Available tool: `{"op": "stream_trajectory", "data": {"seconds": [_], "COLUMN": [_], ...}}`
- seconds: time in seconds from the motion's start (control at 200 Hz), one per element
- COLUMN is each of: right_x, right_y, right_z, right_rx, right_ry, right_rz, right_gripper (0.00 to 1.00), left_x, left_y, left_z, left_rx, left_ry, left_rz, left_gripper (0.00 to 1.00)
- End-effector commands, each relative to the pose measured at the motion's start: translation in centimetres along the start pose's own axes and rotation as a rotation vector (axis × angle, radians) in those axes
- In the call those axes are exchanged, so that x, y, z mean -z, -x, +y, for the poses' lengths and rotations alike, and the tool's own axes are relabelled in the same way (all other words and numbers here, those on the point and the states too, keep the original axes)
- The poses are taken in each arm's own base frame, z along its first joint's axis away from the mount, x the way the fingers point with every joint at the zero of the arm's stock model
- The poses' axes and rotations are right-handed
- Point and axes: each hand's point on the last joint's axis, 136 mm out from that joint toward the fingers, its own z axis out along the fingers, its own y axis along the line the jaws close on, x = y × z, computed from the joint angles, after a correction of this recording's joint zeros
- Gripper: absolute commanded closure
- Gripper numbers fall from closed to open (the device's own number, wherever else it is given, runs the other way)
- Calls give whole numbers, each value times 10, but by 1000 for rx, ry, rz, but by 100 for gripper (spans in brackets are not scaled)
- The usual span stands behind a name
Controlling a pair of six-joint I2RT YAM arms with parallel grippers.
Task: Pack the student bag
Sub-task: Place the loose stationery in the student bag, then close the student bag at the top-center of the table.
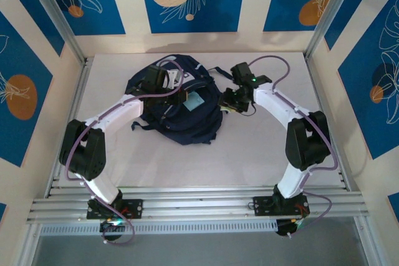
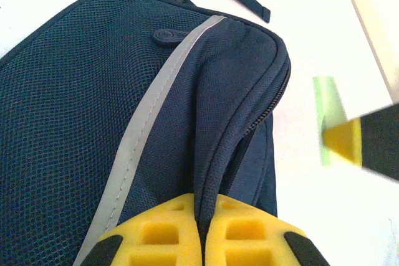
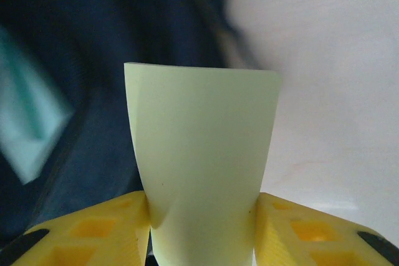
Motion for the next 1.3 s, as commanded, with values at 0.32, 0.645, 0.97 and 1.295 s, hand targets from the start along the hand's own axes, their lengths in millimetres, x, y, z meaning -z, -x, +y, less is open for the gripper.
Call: {"op": "stream_trajectory", "data": {"seconds": [0.32, 0.645, 0.97, 1.295], "right_x": [-12, -18, -51, -20], "right_y": [-2, -18, -10, -12], "right_z": [115, 88, 123, 119], "right_rx": [122, 51, 102, 169], "right_ry": [293, 352, 431, 412], "right_rz": [46, 69, 98, 55], "right_gripper": [22, 77, 89, 85], "left_x": [19, 16, 15, 13], "left_y": [31, 29, 22, 24], "left_z": [-31, -33, -60, -51], "left_rx": [16, 30, 22, 63], "left_ry": [-135, -154, -213, -166], "left_rz": [-106, -100, -80, -132], "left_gripper": [100, 100, 100, 86]}}
